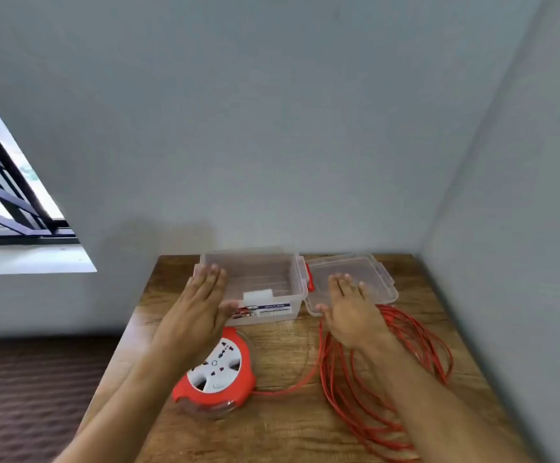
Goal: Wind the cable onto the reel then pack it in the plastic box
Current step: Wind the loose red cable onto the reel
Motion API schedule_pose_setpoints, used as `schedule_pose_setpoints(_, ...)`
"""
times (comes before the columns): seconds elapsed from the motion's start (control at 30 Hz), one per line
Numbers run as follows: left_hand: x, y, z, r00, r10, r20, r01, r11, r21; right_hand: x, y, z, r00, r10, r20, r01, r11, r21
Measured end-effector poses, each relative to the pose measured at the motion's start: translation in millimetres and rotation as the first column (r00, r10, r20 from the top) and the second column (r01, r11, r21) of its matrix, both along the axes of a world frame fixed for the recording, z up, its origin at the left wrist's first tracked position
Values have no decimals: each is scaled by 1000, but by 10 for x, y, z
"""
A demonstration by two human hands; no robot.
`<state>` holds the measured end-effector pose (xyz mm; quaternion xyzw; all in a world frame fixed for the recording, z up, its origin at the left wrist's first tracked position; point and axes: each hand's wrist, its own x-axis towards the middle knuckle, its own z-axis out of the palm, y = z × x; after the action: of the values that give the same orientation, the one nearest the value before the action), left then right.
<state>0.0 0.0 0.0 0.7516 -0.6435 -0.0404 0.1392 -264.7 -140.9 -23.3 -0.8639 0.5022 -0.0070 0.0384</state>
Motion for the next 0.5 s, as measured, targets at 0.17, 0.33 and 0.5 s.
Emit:
schedule_pose_setpoints(0.17, -14, 352, -455, 997, 39, -62, -32, 994, 104, -108, 150, -305, 999, -45, 10, 44, 992, 115)
schedule_pose_setpoints(0.33, 54, 426, -679, 995, 89, -37, -77, 965, 249, -160, 237, -468, 999, -41, -16, 43, 981, 188)
schedule_pose_setpoints(0.5, 5, 387, -760, 992, 111, -61, -88, 950, 301, -142, 261, -519, 997, -41, 72, 23, 973, 229)
